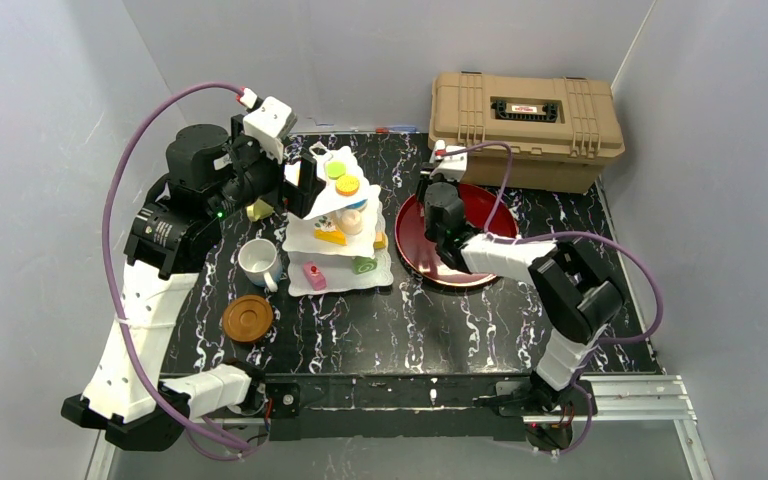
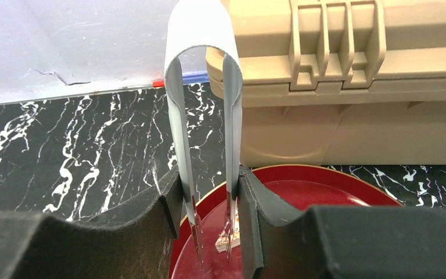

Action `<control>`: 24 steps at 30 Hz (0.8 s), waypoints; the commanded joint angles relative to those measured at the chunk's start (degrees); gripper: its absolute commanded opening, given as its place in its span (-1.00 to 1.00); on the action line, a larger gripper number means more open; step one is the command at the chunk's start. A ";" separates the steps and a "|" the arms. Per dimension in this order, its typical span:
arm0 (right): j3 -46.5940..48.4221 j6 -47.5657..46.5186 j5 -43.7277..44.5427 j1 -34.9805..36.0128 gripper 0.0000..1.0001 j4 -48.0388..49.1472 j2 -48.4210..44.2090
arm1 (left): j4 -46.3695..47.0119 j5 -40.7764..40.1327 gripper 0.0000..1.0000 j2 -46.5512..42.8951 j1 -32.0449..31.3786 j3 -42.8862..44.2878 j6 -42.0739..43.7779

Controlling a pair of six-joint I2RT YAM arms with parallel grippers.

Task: Serve the afternoon tea
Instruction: Pick up the desert from the tray.

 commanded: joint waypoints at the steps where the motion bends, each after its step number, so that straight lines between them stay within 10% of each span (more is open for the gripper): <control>1: 2.07 -1.85 2.80 0.66 -0.25 6.68 1.46 | 0.69 -0.20 0.99 -0.79 0.35 -0.44 0.74; 24: 5.64 -2.41 0.87 1.16 -0.70 10.67 5.54 | 0.73 -1.10 0.99 -1.49 0.36 -1.43 1.81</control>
